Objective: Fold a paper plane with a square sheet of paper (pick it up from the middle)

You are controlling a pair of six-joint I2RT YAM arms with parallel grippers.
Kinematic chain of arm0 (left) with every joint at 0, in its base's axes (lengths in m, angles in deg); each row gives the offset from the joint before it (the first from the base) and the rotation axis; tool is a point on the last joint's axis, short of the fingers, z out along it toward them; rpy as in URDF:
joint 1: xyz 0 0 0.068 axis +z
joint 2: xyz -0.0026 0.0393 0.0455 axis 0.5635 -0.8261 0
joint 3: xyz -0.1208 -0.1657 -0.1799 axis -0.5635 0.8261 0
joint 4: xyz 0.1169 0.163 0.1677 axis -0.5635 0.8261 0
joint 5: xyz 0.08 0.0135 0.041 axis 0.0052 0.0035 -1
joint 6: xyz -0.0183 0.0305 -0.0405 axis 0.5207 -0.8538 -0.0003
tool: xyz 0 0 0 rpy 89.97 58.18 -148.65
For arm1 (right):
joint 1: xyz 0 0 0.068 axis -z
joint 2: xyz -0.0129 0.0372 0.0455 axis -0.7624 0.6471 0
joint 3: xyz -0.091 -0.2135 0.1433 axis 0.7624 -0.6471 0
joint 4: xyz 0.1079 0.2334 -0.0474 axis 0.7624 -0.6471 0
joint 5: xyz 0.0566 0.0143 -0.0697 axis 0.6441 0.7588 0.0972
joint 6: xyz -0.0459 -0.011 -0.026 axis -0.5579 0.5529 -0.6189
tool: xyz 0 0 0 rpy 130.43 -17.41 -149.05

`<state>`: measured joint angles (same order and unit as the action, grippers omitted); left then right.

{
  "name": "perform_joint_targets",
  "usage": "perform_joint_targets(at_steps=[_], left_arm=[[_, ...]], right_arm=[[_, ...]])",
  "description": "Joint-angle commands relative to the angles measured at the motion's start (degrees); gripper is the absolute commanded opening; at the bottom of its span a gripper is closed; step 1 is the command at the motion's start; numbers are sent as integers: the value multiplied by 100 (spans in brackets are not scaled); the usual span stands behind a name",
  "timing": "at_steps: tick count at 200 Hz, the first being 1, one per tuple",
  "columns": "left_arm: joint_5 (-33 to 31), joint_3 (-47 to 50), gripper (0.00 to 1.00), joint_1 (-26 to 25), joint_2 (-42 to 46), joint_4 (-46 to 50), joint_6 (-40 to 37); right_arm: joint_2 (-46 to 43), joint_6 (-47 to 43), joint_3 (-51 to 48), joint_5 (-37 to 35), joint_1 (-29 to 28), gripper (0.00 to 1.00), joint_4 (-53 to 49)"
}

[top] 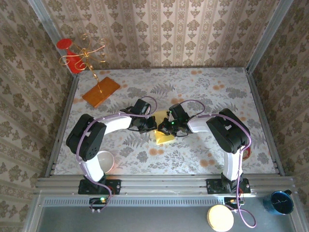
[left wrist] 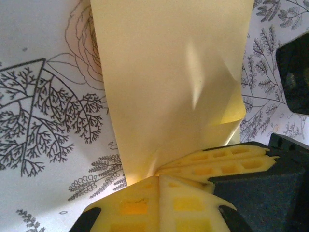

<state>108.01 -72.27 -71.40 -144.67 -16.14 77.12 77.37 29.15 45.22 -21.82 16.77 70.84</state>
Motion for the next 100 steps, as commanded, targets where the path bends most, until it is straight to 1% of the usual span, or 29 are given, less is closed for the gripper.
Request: perform_joint_targets(at_steps=[1,28,100], left_arm=[[-74,-163,0,0,-125,115,-75],[-36,-210,0,1,-217,95,-65],[-175,-186,0,27,-347,297,-74]], right_arm=[[112,58,-157,-178,-5,1,-328],[113,72,-180,-154,3,1,-299],[41,144,-244,-91,36,1,-125]])
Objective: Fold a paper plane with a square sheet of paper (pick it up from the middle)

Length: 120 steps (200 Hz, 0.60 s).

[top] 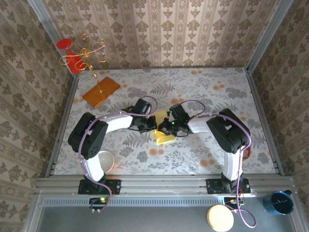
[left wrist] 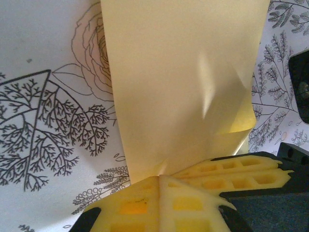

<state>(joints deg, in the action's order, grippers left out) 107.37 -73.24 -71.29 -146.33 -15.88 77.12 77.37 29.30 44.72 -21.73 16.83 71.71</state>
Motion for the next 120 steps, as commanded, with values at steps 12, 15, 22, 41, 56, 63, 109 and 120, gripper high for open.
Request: perform_joint_targets(at_steps=[12,15,22,41,56,63,109,120], left_arm=[[-130,-79,0,17,-200,301,-84],[-139,-80,0,17,-201,309,-91],[-164,-88,0,17,-209,333,-99],[-208,-97,0,25,-218,361,-112],[-244,-123,0,25,-237,397,-135],[-253,-137,0,25,-249,413,-145],[-296,-144,0,25,-289,538,-214],[-298,-142,0,25,-289,532,-228]], right_arm=[[-6,124,-196,-83,41,1,-155],[-24,127,-196,-81,41,1,-145],[-45,118,-195,-70,47,1,-134],[-122,104,-194,-40,50,1,-108],[-167,80,-170,-15,58,1,-108],[-187,63,-169,-4,58,1,-113],[-565,-229,-153,-49,102,2,-377],[-635,-370,-151,-184,109,2,-564]])
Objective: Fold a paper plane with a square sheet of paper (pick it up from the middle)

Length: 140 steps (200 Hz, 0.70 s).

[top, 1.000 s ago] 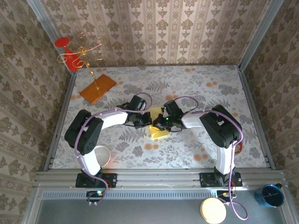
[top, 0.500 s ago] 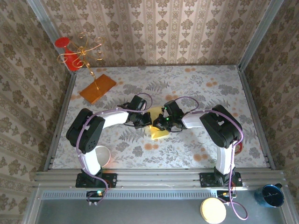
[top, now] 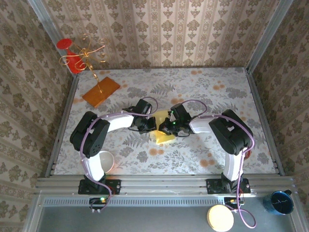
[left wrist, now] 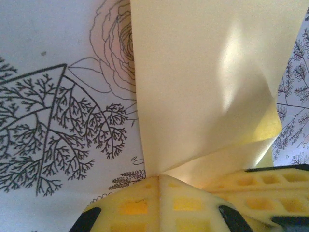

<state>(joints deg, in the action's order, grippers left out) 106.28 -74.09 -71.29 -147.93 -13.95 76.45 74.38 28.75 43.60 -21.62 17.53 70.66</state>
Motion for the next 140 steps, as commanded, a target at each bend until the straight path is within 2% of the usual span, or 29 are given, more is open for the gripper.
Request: perform_joint_targets(at_steps=[1,94,140], left_arm=[[-189,-56,0,25,-129,343,-162],[-112,-143,0,34,-130,364,-221],[-58,-164,0,-22,253,283,-351]], right_arm=[[-337,-324,-40,-206,40,2,-472],[61,-395,-178,-580,181,2,-782],[215,-278,-373,-712,208,1,-877]])
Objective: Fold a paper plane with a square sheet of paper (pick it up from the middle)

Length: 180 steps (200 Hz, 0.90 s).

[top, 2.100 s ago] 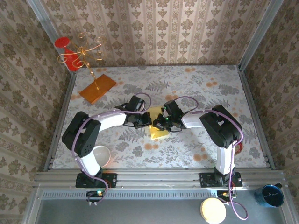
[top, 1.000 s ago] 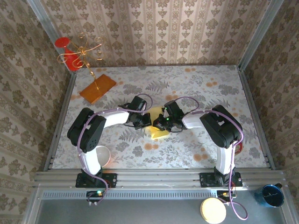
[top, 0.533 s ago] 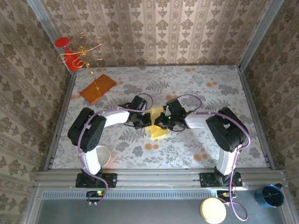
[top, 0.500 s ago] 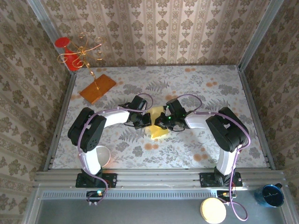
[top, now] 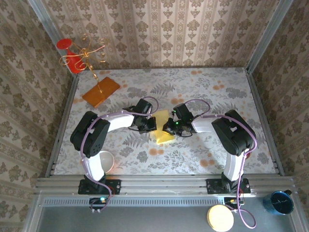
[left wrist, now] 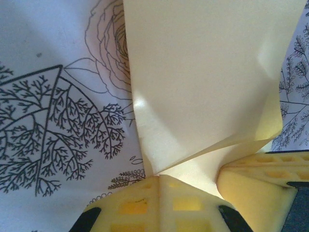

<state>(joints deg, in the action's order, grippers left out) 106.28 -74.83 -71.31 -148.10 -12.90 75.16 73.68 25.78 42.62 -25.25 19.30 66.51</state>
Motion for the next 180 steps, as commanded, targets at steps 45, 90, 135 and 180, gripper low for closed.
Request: perform_joint_targets(at_steps=[45,90,135,180], left_arm=[[-145,195,0,-350,1020,48,-125],[34,618,0,-736,1186,-262,260],[142,712,0,-873,845,-420,393],[250,629,0,-875,545,-444,352]], right_arm=[[324,82,-350,-390,49,2,-549],[348,168,-381,-345,57,1,-639],[366,210,-394,-319,75,1,-653],[352,227,-415,-297,110,2,-646]])
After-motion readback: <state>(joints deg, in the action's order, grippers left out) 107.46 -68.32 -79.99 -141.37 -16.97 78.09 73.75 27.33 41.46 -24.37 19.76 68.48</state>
